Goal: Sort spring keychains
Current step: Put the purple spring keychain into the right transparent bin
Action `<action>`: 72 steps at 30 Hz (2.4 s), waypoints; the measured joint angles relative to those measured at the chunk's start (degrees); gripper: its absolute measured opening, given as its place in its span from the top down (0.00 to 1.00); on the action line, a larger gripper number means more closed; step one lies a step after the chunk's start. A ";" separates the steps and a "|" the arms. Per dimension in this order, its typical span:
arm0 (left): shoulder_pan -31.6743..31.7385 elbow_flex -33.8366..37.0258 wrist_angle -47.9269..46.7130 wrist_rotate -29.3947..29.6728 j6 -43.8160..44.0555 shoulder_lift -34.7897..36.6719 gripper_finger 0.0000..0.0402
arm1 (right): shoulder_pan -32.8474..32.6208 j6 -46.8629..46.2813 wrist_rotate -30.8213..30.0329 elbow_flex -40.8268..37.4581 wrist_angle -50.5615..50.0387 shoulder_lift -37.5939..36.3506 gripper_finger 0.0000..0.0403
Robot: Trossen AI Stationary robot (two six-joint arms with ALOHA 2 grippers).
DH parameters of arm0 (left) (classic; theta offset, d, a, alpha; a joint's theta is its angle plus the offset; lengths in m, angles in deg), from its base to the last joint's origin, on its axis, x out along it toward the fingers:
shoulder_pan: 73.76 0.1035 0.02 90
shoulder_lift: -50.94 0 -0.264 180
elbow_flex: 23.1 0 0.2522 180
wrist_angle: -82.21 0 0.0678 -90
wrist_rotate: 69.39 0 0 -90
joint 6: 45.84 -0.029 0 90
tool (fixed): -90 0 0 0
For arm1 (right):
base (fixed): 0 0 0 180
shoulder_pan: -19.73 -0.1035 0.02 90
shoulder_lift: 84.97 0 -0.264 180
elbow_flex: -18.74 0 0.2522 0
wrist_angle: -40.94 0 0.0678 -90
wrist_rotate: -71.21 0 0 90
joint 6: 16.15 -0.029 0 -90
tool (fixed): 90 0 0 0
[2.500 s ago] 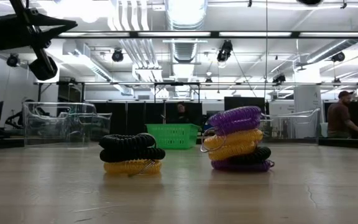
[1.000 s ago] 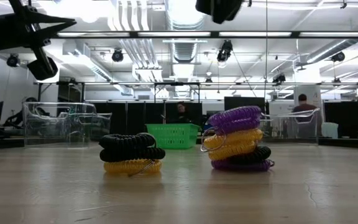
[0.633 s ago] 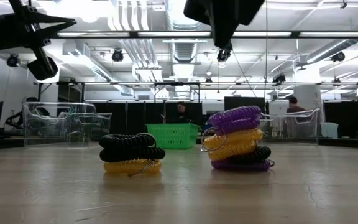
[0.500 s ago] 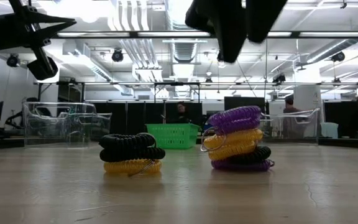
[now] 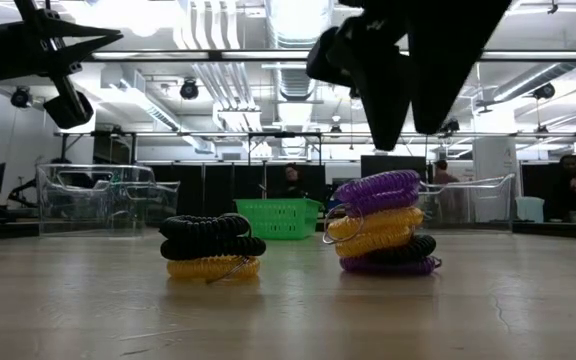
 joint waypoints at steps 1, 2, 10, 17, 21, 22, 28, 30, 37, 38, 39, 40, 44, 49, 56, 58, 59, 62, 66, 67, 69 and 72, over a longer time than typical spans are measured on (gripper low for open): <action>0.00 0.00 0.00 0.00 0.00 0.00 1.00 | 0.00 0.02 0.02 0.00 0.23 -0.04 0.60; 0.00 0.00 0.00 0.02 0.00 0.00 1.00 | 0.00 0.04 0.02 0.00 0.32 -0.04 0.60; 0.00 0.00 0.00 0.02 0.00 0.00 1.00 | 0.02 0.27 0.00 -2.70 2.54 -0.06 0.60; 0.00 0.02 0.00 0.02 0.00 -0.02 1.00 | 0.01 0.37 -1.51 -3.13 3.45 -0.10 0.64; -0.01 0.02 0.02 0.02 0.00 -0.01 1.00 | 0.02 0.61 -1.53 -3.13 3.51 -0.10 0.67; 0.00 0.02 0.02 0.02 0.00 0.00 1.00 | 0.02 0.68 -1.53 -3.13 3.51 -0.10 0.67; 0.00 0.02 0.03 0.02 0.00 0.00 1.00 | 0.02 1.14 -2.46 -3.22 3.65 -0.10 0.70; -0.02 0.02 0.04 0.02 0.00 -0.02 1.00 | 0.02 1.26 -3.01 -3.39 3.83 -0.10 0.71; -0.01 0.02 0.04 0.02 0.00 -0.01 1.00 | 0.07 1.27 -3.02 -4.07 4.34 -0.10 0.70; -0.02 0.02 0.03 0.02 0.00 -0.02 1.00 | 0.07 1.27 -3.02 -4.13 4.47 -0.10 0.70; -0.02 0.02 0.03 0.02 0.00 0.00 1.00 | 0.07 1.24 -3.02 -4.16 4.49 -0.09 0.70; -0.02 0.02 0.03 0.02 0.00 -0.01 1.00 | 0.07 1.24 -3.02 -4.28 4.58 -0.10 0.70; 0.00 0.02 0.04 0.02 0.00 -0.02 1.00 | 0.07 1.22 -3.02 -5.27 4.83 -0.08 0.71; -0.02 0.02 0.07 0.02 0.11 -0.01 1.00 | 0.13 1.06 -3.02 -5.33 4.84 -0.04 0.74; 0.00 0.02 0.05 0.03 0.15 -0.02 1.00 | 0.15 0.65 -3.02 -5.31 4.91 -0.04 0.84; -0.01 0.02 0.07 0.03 0.15 0.00 1.00 | 0.15 0.64 -3.02 -5.32 4.90 -0.04 0.88; -0.02 0.02 0.07 0.04 0.15 0.00 1.00 | 0.15 0.51 -3.02 -5.32 4.89 -0.04 0.90; -0.01 0.02 0.07 0.04 0.17 -0.01 1.00 | 0.15 0.41 -3.00 -5.31 4.87 -0.04 0.95; -0.01 0.02 0.07 0.03 0.17 -0.02 1.00 | 0.15 0.41 -3.00 -5.15 4.85 -0.04 0.97; 0.00 0.02 0.07 0.02 0.17 -0.02 1.00 | 0.15 0.41 -3.00 -5.03 4.80 -0.05 0.97; -0.01 0.02 0.07 0.04 0.19 0.00 1.00 | 0.15 0.43 -3.00 -4.64 4.56 -0.06 0.97; 0.00 0.02 0.04 0.04 0.20 0.00 1.00 | 0.15 0.44 -3.00 -3.69 4.43 -0.14 0.97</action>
